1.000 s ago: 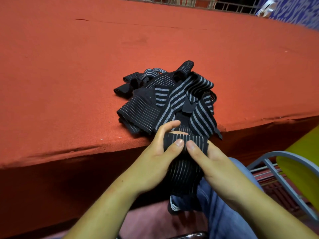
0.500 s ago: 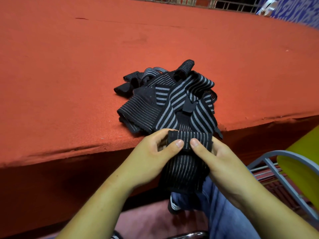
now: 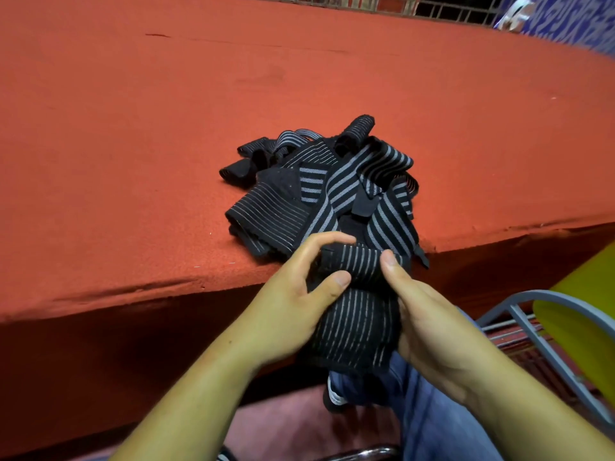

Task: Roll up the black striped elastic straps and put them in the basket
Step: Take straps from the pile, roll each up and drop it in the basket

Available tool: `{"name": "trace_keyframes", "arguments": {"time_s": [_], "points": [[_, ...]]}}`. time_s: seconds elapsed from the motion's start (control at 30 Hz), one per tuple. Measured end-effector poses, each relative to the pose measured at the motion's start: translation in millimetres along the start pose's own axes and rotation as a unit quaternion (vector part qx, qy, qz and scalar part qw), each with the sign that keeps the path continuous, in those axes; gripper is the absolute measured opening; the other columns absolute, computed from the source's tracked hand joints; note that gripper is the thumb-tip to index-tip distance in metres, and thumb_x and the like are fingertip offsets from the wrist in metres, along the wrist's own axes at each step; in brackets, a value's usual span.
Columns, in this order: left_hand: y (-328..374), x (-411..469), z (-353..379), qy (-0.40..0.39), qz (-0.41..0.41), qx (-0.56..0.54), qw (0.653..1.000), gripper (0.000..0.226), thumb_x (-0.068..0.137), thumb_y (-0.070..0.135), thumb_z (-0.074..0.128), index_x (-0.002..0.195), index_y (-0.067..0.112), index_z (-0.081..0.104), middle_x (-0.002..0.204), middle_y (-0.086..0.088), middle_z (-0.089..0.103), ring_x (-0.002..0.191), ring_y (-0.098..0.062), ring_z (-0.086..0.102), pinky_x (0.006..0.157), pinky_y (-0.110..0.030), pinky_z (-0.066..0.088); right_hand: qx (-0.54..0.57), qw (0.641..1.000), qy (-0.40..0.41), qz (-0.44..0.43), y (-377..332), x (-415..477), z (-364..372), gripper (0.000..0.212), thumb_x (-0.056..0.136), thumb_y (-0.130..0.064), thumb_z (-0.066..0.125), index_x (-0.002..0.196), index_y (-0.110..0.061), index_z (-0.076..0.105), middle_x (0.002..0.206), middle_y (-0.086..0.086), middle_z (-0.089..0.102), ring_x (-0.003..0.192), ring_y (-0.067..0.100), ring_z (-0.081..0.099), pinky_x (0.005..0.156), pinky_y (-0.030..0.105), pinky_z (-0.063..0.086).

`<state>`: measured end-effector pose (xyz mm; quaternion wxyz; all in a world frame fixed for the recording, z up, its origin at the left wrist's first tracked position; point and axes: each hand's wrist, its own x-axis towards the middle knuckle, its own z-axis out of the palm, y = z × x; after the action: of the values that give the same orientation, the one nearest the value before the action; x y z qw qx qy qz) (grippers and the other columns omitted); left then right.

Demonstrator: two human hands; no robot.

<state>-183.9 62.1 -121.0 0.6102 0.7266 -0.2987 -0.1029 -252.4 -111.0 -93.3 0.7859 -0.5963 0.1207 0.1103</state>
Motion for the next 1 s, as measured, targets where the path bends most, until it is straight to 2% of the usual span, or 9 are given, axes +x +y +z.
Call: {"name": "trace_keyframes", "arguments": {"time_s": [0.07,0.13,0.33,0.5,0.57,0.67,0.83,0.9,1.0], "points": [[1.3,-1.2,2.5,-0.023,-0.006,-0.009,1.000,0.037,0.106,0.019,0.055,0.137,0.038,0.047,0.133,0.018,0.059,0.129,-0.005,0.055,0.110,-0.025,0.042,0.007,1.000,-0.008,0.006,-0.3,0.1,1.6,0.060,0.097,-0.054,0.047,0.134,-0.013,0.067,0.127,0.012,0.075,0.121,0.026,0.072,0.106,0.045,0.053],[0.6,-2.1,4.4,-0.032,-0.005,-0.010,0.999,0.036,0.108,0.023,0.051,0.139,0.038,0.042,0.134,0.015,0.057,0.129,-0.007,0.055,0.113,-0.032,0.042,0.013,1.000,-0.009,0.008,-0.4,0.0,2.6,0.059,0.097,-0.055,0.047,0.133,-0.013,0.068,0.127,0.013,0.075,0.121,0.026,0.071,0.109,0.046,0.049],[2.2,-5.4,10.7,-0.038,0.003,-0.027,0.999,0.035,0.107,0.032,0.045,0.139,0.041,0.034,0.129,0.015,0.056,0.120,-0.007,0.059,0.108,-0.031,0.047,0.017,1.000,-0.002,-0.006,-3.5,-0.5,6.0,0.056,0.099,-0.053,0.046,0.134,-0.016,0.068,0.127,0.009,0.075,0.121,0.022,0.071,0.108,0.043,0.050],[0.8,-7.7,15.6,-0.043,-0.002,-0.039,0.998,0.036,0.108,0.034,0.045,0.138,0.047,0.031,0.140,0.004,0.052,0.127,-0.012,0.058,0.113,-0.044,0.045,0.035,0.999,0.002,0.000,-4.2,-1.3,6.7,0.055,0.100,-0.050,0.048,0.135,-0.013,0.068,0.127,0.013,0.075,0.121,0.025,0.071,0.104,0.042,0.058],[1.2,-8.4,17.5,-0.043,-0.002,-0.041,0.998,0.036,0.107,0.037,0.045,0.138,0.049,0.030,0.144,0.003,0.049,0.130,-0.012,0.055,0.115,-0.045,0.042,0.048,0.999,0.000,0.005,-3.1,-1.4,6.3,0.055,0.099,-0.051,0.049,0.134,-0.013,0.068,0.128,0.014,0.075,0.121,0.027,0.071,0.102,0.040,0.058],[0.4,-8.3,18.9,-0.037,-0.001,-0.040,0.999,0.037,0.104,0.046,0.044,0.137,0.052,0.029,0.148,0.002,0.047,0.134,-0.012,0.052,0.117,-0.044,0.040,0.060,0.998,-0.005,0.012,-2.0,-2.0,6.5,0.055,0.100,-0.051,0.048,0.135,-0.014,0.068,0.129,0.015,0.074,0.122,0.029,0.071,0.105,0.045,0.057],[2.8,-6.9,16.6,-0.036,-0.019,-0.056,0.998,0.042,0.103,0.058,0.038,0.143,0.047,0.033,0.143,0.011,0.053,0.131,-0.006,0.056,0.115,-0.040,0.043,0.053,0.998,0.010,-0.007,-0.5,-1.9,4.4,0.049,0.103,-0.041,0.048,0.135,-0.009,0.066,0.128,0.017,0.074,0.122,0.030,0.070,0.108,0.046,0.055],[5.7,-5.1,11.8,-0.017,-0.020,-0.047,0.999,0.044,0.102,0.058,0.038,0.143,0.042,0.040,0.141,0.016,0.055,0.132,-0.001,0.054,0.116,-0.036,0.041,0.034,0.999,0.018,-0.023,0.3,-1.4,4.2,0.046,0.104,-0.037,0.049,0.135,-0.007,0.066,0.127,0.017,0.074,0.122,0.030,0.070,0.109,0.046,0.054],[7.8,-3.1,4.4,-0.003,-0.023,-0.014,1.000,0.042,0.100,0.049,0.050,0.140,0.039,0.047,0.136,0.019,0.059,0.129,0.000,0.055,0.115,-0.036,0.042,0.024,0.999,0.025,-0.032,1.1,-0.7,3.9,0.047,0.103,-0.038,0.049,0.134,-0.007,0.065,0.124,0.016,0.076,0.119,0.029,0.072,0.102,0.039,0.058]]}}
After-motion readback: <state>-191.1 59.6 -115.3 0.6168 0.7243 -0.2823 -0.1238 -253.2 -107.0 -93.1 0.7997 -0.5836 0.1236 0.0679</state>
